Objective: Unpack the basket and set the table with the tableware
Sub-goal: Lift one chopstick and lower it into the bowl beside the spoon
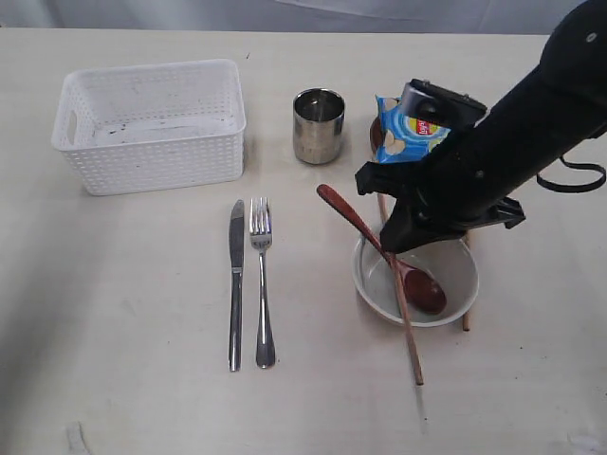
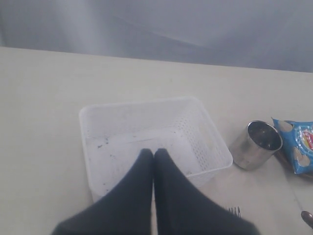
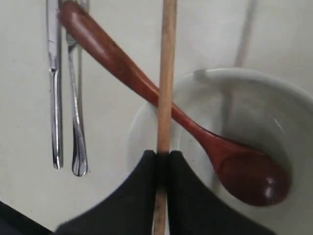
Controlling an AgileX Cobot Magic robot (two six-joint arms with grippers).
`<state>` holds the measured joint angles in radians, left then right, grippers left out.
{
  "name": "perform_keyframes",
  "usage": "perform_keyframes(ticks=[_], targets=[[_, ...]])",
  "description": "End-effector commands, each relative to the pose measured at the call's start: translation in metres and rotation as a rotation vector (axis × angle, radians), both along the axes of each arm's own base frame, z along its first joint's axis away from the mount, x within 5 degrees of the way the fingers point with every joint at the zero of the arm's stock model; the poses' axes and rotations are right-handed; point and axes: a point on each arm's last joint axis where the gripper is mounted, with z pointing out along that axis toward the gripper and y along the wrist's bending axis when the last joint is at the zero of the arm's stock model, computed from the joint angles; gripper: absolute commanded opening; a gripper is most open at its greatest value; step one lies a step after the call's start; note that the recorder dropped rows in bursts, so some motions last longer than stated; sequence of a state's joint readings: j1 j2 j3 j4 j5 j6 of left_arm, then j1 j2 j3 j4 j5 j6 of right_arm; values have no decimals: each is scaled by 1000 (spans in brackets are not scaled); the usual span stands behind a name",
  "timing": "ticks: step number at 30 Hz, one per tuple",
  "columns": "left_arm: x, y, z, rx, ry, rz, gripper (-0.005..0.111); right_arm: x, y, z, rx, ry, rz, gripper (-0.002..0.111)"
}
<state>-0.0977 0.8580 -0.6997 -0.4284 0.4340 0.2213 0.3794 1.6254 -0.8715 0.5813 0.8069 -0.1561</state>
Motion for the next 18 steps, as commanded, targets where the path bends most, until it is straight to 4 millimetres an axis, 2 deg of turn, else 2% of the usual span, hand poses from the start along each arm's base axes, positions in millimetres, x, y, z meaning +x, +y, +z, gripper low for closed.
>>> perform_keyframes(ticks=[1, 15, 18], targets=[[-1, -1, -1, 2, -1, -8, 0, 4, -1, -14, -41, 19, -2, 0], [-1, -1, -1, 2, -1, -8, 0, 7, -1, -17, -47, -2, 7, 0], [-1, -1, -1, 2, -1, -8, 0, 7, -1, -17, -47, -2, 7, 14]])
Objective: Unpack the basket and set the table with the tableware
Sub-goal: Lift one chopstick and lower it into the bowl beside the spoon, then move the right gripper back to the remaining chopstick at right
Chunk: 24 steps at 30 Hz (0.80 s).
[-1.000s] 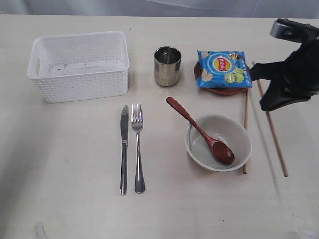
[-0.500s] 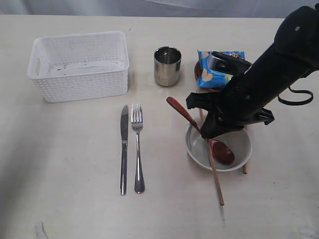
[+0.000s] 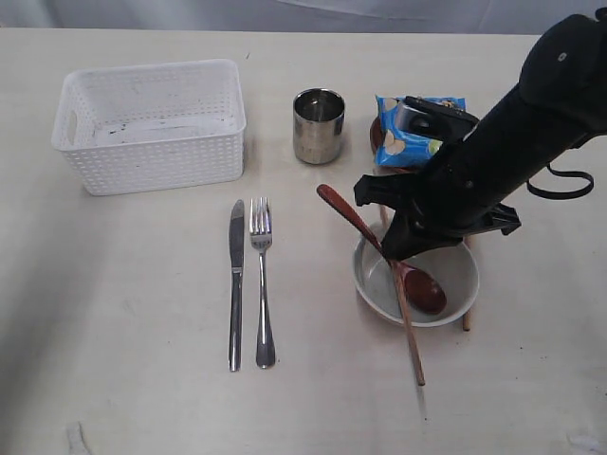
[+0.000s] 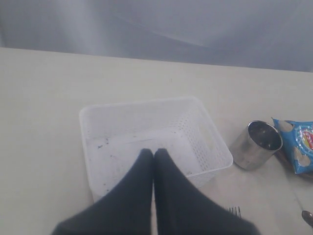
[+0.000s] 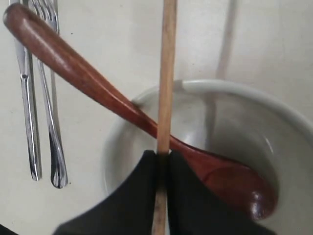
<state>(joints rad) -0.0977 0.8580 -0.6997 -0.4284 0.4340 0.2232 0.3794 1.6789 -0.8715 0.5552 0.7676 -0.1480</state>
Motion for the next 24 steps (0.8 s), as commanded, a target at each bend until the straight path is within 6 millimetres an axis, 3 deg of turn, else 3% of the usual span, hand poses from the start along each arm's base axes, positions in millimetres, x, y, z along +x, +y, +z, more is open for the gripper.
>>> perform_keyframes(ticks=[1, 4, 9, 17, 20, 24], targets=[[-1, -1, -1, 0, -1, -7, 0, 0, 0, -1, -8, -11, 14, 21], [-1, -1, -1, 0, -1, -7, 0, 0, 0, -1, -8, -7, 3, 42], [-1, -1, -1, 0, -1, -7, 0, 6, -1, 8, -27, -14, 45, 42], [-1, -1, -1, 4, 0, -9, 0, 26, -3, 52, -148, -18, 122, 42], [-2, -1, -2, 10, 4, -14, 0, 29, -17, 63, -255, -72, 95, 42], [-2, -1, -2, 12, 6, -15, 0, 32, -54, 68, -327, -121, -62, 42]])
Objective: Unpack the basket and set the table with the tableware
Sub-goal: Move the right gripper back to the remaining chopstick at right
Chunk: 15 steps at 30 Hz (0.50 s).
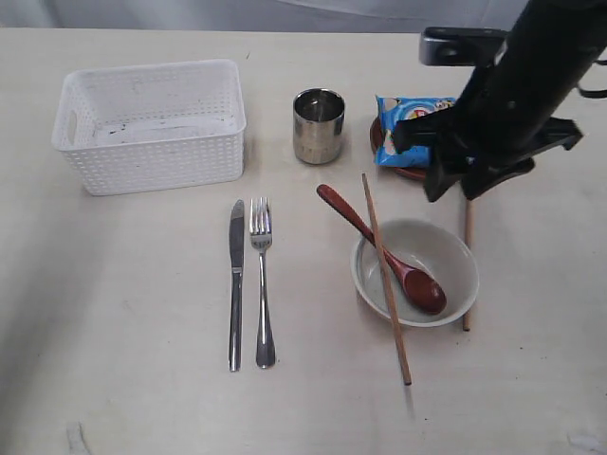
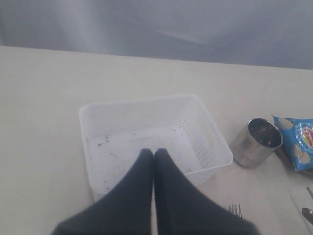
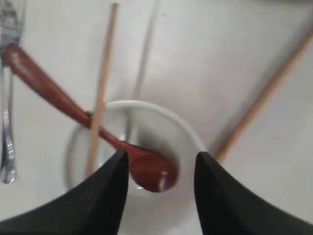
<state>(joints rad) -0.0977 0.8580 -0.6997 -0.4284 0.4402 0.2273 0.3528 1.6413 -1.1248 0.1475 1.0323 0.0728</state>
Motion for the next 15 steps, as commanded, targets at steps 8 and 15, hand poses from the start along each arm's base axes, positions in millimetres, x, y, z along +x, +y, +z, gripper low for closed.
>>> perform_keyframes(ticks=[8, 15], targets=[[-1, -1, -1, 6, -1, -9, 0, 1, -72, -29, 21, -32, -294, 42], [-1, -1, -1, 6, 1, -10, 0, 14, -63, -70, 24, 17, -299, 42]])
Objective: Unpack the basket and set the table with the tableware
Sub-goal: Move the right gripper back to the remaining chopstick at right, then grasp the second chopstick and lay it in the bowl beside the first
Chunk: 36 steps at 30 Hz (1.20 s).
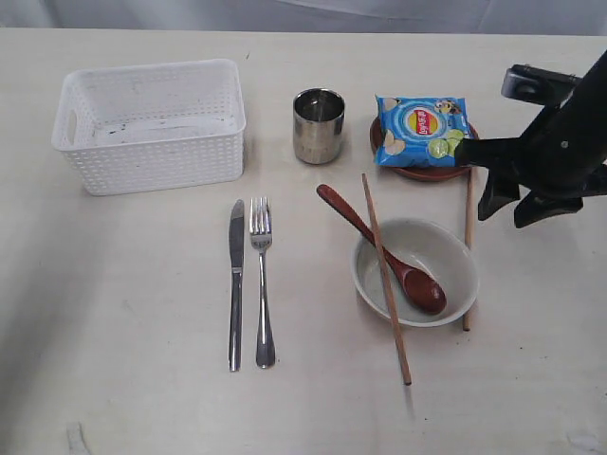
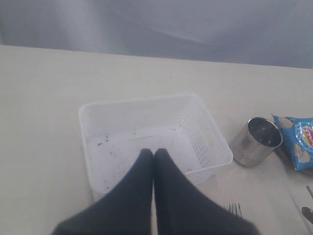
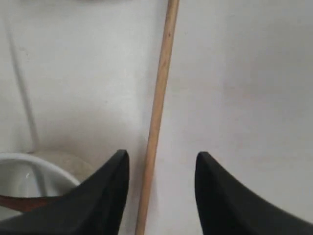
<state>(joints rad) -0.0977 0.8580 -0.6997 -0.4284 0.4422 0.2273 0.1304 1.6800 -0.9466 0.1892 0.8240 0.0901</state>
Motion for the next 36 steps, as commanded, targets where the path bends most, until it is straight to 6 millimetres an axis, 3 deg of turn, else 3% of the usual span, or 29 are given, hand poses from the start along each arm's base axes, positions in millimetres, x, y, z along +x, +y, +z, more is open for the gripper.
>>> perform_keyframes(ticks=[1, 14, 16, 18, 21, 28, 36], targets=[[-1, -1, -1, 6, -1, -9, 0, 11, 2, -24, 3, -4, -10, 42], [-1, -1, -1, 14, -4, -12, 0, 22, 7, -74, 40, 49, -40, 41], [-1, -1, -1, 14, -4, -12, 0, 22, 7, -77, 36, 60, -27, 35], [-1, -1, -1, 14, -4, -12, 0, 21, 7, -78, 33, 69, -11, 22], [-1, -1, -1, 14, -4, -12, 0, 20, 7, -79, 29, 83, 16, -1], [-1, -1, -1, 14, -2, -12, 0, 12, 4, -72, -2, 140, 87, 0], [-1, -1, -1, 14, -2, -12, 0, -10, -1, -28, -10, 86, 121, 0]])
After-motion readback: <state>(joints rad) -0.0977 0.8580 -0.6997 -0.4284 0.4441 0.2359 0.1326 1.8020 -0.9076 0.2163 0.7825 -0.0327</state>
